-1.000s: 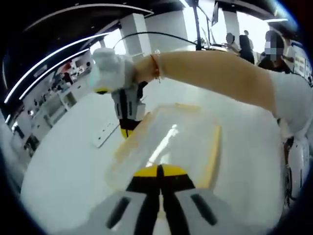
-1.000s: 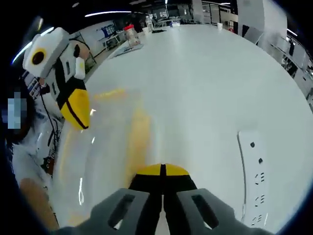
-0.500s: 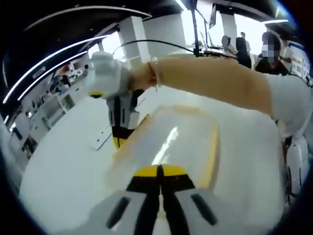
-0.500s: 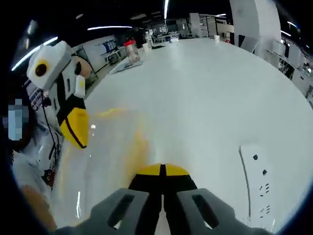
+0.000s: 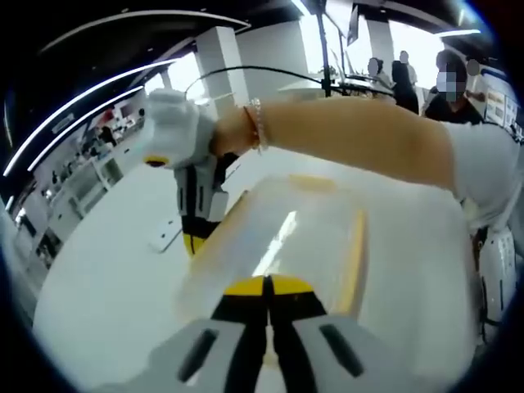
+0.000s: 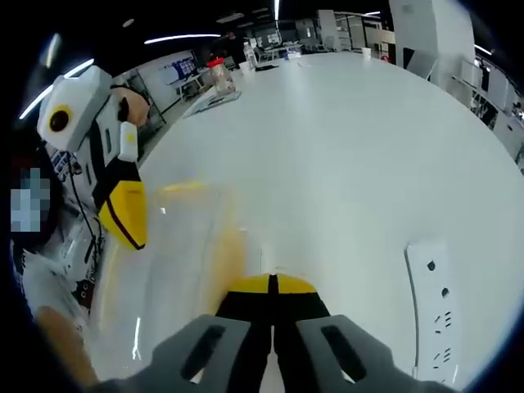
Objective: Snap each plastic latch of the storage box into its locked position after aligning the lid with the box until every specified latch is closed and the lid sits flush.
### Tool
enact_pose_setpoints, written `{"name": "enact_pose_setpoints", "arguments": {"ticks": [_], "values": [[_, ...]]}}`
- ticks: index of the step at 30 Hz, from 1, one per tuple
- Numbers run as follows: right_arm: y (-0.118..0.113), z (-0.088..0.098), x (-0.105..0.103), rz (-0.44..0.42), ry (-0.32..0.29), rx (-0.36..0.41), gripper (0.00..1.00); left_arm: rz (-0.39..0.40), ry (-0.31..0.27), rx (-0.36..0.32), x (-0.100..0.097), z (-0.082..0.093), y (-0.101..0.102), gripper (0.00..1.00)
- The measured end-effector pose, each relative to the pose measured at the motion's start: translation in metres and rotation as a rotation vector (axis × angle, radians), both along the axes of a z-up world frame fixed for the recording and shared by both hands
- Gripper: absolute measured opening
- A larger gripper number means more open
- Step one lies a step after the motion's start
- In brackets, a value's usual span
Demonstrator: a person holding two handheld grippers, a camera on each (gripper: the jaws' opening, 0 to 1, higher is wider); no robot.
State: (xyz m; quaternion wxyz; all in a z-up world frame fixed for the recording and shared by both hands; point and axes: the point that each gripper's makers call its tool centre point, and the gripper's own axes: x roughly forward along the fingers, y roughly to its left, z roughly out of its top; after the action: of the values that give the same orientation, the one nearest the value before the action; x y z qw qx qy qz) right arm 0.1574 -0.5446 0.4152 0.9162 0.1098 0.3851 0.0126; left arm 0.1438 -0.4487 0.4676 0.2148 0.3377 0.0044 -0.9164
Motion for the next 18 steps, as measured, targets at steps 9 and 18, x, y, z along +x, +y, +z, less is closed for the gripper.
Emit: {"name": "enact_pose_setpoints", "arguments": {"ticks": [9,18], "values": [[0.009,0.109,-0.017,-0.208,-0.223,-0.358,0.0,0.008,-0.031,0.011,-0.005,0.0,-0.005,0.0],[0.083,0.141,-0.036,-0.321,-0.263,-0.526,0.03,0.031,-0.021,0.034,-0.007,0.002,-0.009,0.0]]}}
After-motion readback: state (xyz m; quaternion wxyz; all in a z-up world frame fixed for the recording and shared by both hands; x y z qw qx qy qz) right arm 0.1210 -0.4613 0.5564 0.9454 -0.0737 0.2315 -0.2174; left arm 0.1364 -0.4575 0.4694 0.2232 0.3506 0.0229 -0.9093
